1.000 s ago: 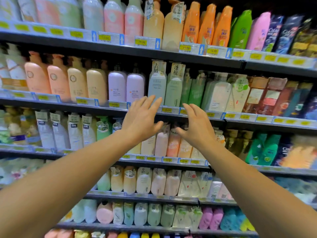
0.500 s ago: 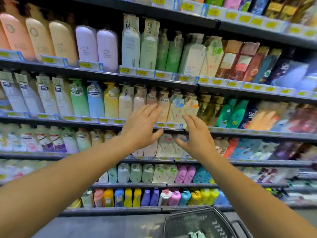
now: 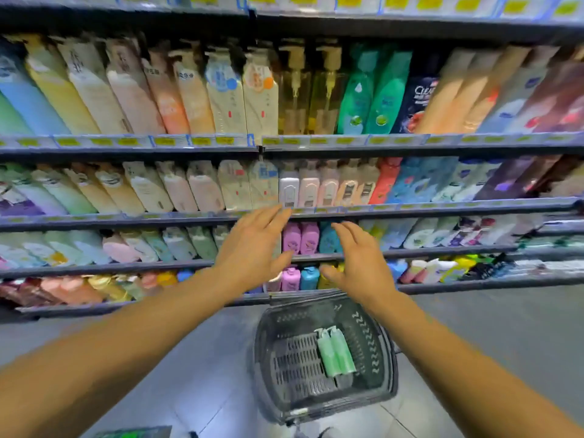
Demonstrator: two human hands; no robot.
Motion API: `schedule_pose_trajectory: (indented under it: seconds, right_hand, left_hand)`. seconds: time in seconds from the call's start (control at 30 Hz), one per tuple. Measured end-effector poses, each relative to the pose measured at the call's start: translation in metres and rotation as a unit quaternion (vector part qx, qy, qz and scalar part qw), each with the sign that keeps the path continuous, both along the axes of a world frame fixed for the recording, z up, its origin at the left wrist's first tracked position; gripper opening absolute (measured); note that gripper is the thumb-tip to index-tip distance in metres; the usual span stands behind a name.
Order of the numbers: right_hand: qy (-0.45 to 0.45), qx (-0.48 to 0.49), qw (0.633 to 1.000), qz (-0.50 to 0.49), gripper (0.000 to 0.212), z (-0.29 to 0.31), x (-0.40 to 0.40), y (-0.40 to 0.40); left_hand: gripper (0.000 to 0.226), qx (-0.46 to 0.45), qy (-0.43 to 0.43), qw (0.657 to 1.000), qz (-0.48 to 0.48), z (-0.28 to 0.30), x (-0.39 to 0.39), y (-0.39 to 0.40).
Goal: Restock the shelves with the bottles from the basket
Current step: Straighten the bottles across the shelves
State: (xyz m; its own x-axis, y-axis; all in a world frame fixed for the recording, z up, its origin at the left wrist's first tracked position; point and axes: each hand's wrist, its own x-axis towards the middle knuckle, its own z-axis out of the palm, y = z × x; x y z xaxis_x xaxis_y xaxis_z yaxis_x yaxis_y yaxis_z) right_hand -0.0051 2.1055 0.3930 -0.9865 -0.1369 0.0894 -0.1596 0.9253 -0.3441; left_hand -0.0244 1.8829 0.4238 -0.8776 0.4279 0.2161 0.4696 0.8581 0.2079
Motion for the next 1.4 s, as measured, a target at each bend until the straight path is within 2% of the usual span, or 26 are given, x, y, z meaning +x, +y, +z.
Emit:
schedule_pose_trajectory:
  seconds: [0.1, 0.33, 0.57, 0.77, 1.2, 1.4]
  right_hand:
    - [-0.065, -0.006, 0.998, -0.012, 0.086, -0.049, 0.015, 0.041]
    - [-0.205, -0.015, 0.978, -0.041, 0.087, -0.164, 0.045, 0.102]
    - [-0.293, -0.018, 0.954, -0.066, 0.082, -0.282, 0.052, 0.135]
    - [-0.354, -0.043, 0.927, -0.117, 0.084, -0.399, 0.042, 0.146]
    - [-0.415, -0.062, 0.893, -0.161, 0.081, -0.660, 0.000, 0.139]
    - [-0.422, -0.044, 0.889, -0.171, 0.082, -0.748, -0.025, 0.147]
  left_hand:
    - [0.076, 0.013, -0.051, 0.999, -0.002, -0.042, 0.011, 0.037]
    - [0.073, -0.020, -0.164, 0.986, -0.039, -0.155, 0.024, 0.097]
    - [0.076, -0.035, -0.232, 0.970, -0.054, -0.274, 0.010, 0.129]
    - [0.079, -0.051, -0.325, 0.943, -0.046, -0.404, -0.015, 0.144]
    - [0.079, -0.112, -0.395, 0.911, -0.037, -0.672, -0.039, 0.166]
    - [0.081, -0.091, -0.414, 0.905, -0.014, -0.775, -0.046, 0.182]
